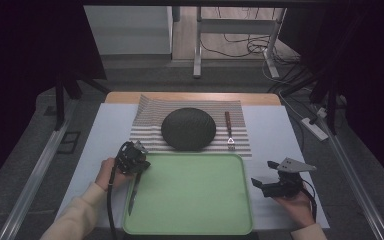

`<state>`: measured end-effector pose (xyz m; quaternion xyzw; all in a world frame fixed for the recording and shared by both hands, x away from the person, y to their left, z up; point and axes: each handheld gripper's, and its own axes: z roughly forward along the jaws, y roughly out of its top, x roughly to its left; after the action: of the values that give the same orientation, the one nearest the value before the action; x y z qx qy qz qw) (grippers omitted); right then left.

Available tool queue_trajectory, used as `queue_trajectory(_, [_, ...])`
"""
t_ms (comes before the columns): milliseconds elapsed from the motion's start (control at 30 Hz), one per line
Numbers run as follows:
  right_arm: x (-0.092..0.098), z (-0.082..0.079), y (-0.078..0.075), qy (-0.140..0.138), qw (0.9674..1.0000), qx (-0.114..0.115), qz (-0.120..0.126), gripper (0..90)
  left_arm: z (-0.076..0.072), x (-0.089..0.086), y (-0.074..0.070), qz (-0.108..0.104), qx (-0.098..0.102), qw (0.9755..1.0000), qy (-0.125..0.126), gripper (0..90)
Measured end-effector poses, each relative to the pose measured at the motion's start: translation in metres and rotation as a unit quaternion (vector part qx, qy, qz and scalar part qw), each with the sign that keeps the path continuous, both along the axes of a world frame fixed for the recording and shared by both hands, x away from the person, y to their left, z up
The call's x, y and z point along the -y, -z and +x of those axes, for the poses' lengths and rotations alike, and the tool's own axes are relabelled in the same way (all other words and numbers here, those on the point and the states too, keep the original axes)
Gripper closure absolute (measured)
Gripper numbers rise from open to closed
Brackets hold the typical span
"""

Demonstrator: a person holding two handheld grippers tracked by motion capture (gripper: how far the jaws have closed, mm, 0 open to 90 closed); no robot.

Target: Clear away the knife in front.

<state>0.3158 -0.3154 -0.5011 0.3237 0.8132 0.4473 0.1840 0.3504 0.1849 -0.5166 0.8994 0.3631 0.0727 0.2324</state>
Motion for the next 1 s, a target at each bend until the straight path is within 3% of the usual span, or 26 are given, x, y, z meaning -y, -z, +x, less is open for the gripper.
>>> queue_trajectory(133, [-0.002, 0.003, 0.001, -0.006, 1.0, 0.0, 0.003, 7.7, -0.004, -0.001, 0.0, -0.01, 0.011, 0.9999, -0.008, 88.8])
queue_trajectory(300, [-0.004, 0.004, -0.001, -0.011, 0.9999, 0.005, 0.004, 7.7, -0.016, -0.009, -0.009, -0.053, 0.039, 0.9976, -0.021, 88.8])
queue_trajectory(367, [-0.004, 0.004, -0.002, -0.013, 0.9999, 0.006, 0.006, 7.7, -0.026, -0.016, -0.014, -0.076, 0.062, 0.9947, -0.031, 88.8])
queue_trajectory(400, [-0.004, 0.003, -0.002, -0.014, 0.9999, 0.007, 0.007, 7.7, -0.035, -0.023, -0.016, -0.104, 0.079, 0.9902, -0.048, 88.8])
queue_trajectory(467, [-0.004, 0.002, -0.003, -0.013, 0.9998, 0.01, 0.007, 7.6, -0.044, -0.03, -0.017, -0.122, 0.097, 0.9855, -0.065, 88.7])
queue_trajectory(500, [-0.004, 0.002, -0.003, -0.013, 0.9998, 0.01, 0.007, 7.6, -0.044, -0.03, -0.017, -0.122, 0.097, 0.9855, -0.065, 86.7])
queue_trajectory(533, [-0.003, 0.001, -0.004, -0.013, 0.9998, 0.012, 0.014, 7.7, -0.051, -0.037, -0.016, -0.15, 0.108, 0.9796, -0.08, 81.1])
queue_trajectory(567, [-0.003, 0.001, -0.004, -0.013, 0.9998, 0.012, 0.014, 7.7, -0.051, -0.037, -0.016, -0.15, 0.108, 0.9796, -0.08, 74.2])
queue_trajectory(600, [-0.003, 0.002, -0.004, -0.015, 0.9997, 0.012, 0.017, 7.7, -0.054, -0.04, -0.016, -0.157, 0.11, 0.9773, -0.09, 66.3])
queue_trajectory(633, [-0.003, 0.002, -0.004, -0.015, 0.9997, 0.012, 0.017, 7.7, -0.057, -0.042, -0.015, -0.161, 0.109, 0.9761, -0.097, 66.3])
queue_trajectory(667, [-0.004, 0.003, -0.003, -0.018, 0.9997, 0.011, 0.015, 7.7, -0.06, -0.045, -0.014, -0.168, 0.109, 0.9742, -0.105, 51.6])
queue_trajectory(700, [-0.004, 0.003, -0.003, -0.018, 0.9997, 0.011, 0.015, 7.7, -0.063, -0.047, -0.013, -0.168, 0.109, 0.9731, -0.115, 51.6])
queue_trajectory(733, [-0.004, 0.003, -0.003, -0.019, 0.9996, 0.011, 0.016, 7.7, -0.066, -0.048, -0.013, -0.166, 0.111, 0.9721, -0.123, 41.0])
queue_trajectory(767, [-0.004, 0.003, -0.003, -0.02, 0.9996, 0.011, 0.016, 7.7, -0.071, -0.052, -0.013, -0.169, 0.113, 0.9705, -0.13, 39.8])
queue_trajectory(833, [-0.004, 0.004, -0.003, -0.021, 0.9996, 0.011, 0.017, 7.7, -0.074, -0.053, -0.013, -0.169, 0.115, 0.9696, -0.134, 34.8])
queue_trajectory(867, [-0.004, 0.004, -0.003, -0.022, 0.9995, 0.012, 0.017, 7.7, -0.08, -0.056, -0.013, -0.173, 0.116, 0.9676, -0.143, 33.1])
queue_trajectory(1000, [-0.003, 0.004, -0.003, -0.023, 0.9994, 0.015, 0.021, 7.7, -0.085, -0.058, -0.013, -0.169, 0.119, 0.9678, -0.143, 30.3])
